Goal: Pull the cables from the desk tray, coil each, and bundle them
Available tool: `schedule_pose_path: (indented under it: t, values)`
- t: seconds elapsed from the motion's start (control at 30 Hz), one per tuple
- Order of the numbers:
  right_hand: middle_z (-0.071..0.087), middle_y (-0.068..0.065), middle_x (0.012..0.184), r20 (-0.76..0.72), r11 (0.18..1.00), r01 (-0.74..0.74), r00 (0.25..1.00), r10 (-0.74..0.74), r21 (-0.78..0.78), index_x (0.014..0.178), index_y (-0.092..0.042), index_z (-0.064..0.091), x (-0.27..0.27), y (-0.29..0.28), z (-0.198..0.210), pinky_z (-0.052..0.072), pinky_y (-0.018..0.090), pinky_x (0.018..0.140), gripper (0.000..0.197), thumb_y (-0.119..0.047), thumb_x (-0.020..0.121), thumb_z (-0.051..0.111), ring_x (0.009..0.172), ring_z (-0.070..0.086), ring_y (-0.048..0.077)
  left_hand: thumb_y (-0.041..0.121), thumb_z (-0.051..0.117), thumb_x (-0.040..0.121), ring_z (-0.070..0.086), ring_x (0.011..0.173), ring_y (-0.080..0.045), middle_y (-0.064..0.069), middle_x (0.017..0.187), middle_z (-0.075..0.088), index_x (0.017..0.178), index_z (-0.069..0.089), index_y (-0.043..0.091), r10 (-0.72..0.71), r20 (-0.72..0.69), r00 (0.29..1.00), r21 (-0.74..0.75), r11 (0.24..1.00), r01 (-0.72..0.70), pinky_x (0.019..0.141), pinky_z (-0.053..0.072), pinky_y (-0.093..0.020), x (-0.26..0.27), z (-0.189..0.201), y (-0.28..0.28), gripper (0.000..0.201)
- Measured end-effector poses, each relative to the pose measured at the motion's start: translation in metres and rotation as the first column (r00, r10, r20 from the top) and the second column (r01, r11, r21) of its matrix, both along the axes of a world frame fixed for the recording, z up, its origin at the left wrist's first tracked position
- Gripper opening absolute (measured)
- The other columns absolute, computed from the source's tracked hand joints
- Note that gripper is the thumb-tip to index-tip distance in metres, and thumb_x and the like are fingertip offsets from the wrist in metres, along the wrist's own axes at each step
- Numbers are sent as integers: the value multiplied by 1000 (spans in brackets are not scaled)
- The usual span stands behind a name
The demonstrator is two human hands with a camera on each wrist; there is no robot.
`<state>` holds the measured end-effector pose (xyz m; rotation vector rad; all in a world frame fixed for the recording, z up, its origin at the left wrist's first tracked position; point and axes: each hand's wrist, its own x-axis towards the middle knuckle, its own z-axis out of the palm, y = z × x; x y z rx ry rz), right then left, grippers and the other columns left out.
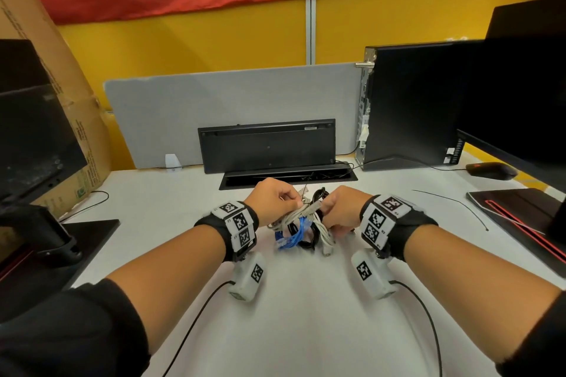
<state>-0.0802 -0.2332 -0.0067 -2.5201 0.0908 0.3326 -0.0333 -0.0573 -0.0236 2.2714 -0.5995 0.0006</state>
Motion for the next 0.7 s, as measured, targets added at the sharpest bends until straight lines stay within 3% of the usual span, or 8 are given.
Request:
schedule_pose_path:
  t: [0.2,0.33,0.47,0.57,0.7]
  values:
    - [74,13,97,28,997,46,998,-48,64,100,-7,73,-2,-7,-2,58,39,85,19,-11,81,70,91,72,25,13,68,88,56,52,3,-2,81,73,82,75,10,43,15,999,-43,998,-42,53,48,-15,-5,-3,-5,10]
    - [73,9,99,32,999,31,999,-32,43,104,-8,73,-4,-9,1,56,38,90,23,-13,82,72,97,70,23,16,68,88,63,64,-6,-3,83,74,85,77,9,57,24,998,-30,998,-57,63,56,-20,-7,-4,-7,12]
    - [68,-2,81,33,995,63,997,-66,82,103,-16,72,-4,-13,3,58,39,86,24,-9,80,74,91,71,22,18,62,91,65,66,-15,-5,78,72,87,75,4,88,-12,996,-55,995,-89,67,58,-29,-8,-1,-6,19]
    - [69,2,79,13,989,77,997,-79,130,95,-20,72,-4,-18,3,59,40,83,20,-7,80,73,87,73,24,16,57,93,67,73,-25,-9,81,71,90,74,4,105,-36,994,-85,991,-108,71,60,-39,-8,0,-2,21]
    - [73,14,97,21,979,97,995,-102,179,100,-11,71,-8,-21,8,59,44,82,16,-8,84,68,90,72,31,13,53,94,67,82,-22,-5,88,70,95,73,7,157,14,987,-40,987,-157,76,58,-34,-13,4,3,21]
